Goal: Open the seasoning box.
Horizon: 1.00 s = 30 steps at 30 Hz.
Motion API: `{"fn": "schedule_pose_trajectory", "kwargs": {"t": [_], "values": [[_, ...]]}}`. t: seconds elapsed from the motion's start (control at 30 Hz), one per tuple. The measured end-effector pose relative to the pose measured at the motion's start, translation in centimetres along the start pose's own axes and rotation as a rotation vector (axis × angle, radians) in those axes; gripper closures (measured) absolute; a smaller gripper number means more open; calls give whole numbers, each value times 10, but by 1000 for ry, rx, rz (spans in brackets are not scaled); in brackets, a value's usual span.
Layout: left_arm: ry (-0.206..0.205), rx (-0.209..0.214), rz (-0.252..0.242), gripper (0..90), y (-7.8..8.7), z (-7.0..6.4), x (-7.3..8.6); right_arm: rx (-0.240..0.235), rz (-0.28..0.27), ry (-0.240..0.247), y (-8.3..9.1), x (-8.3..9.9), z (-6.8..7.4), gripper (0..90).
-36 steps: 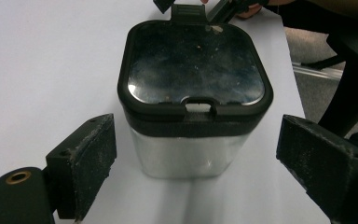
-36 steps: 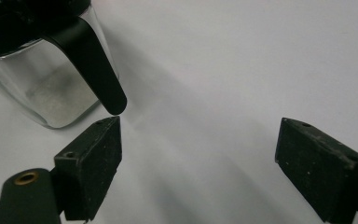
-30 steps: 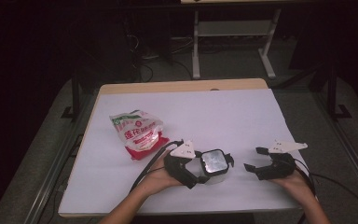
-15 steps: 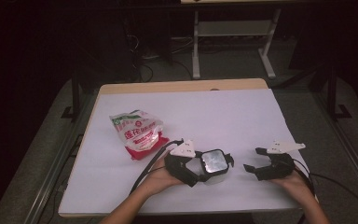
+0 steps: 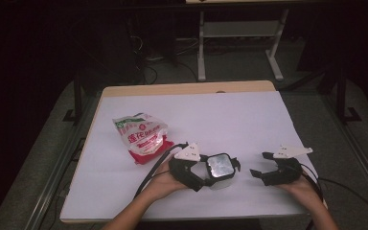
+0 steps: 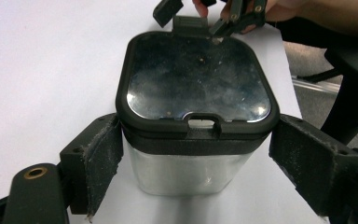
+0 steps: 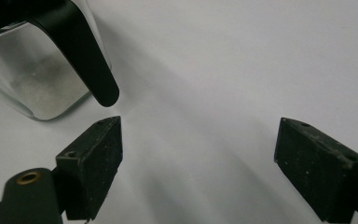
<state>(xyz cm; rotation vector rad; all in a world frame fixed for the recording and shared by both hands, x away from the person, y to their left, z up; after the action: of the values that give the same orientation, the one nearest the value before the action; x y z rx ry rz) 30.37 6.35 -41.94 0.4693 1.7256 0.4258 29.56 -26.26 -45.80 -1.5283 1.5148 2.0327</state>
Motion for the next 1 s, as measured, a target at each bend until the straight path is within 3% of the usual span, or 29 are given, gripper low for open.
{"fn": "schedule_pose_trajectory", "kwargs": {"t": [1.0], "values": [[-11,-15,-4,181,3,-4,-5,-1,7,-3,-3,1,3,151]]}}
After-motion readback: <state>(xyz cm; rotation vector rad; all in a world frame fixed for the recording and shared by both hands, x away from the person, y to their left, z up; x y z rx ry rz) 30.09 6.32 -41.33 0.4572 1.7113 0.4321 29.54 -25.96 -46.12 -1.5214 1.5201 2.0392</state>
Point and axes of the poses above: each handheld gripper's, and its own axes: y roughly backward along the jaws, x roughly out of its underside, z roughly to its left, the point moved 1 cm from there along -y, roughly forward along the jaws, and after that the axes turned 11 degrees about x, right-handed, at the moved point
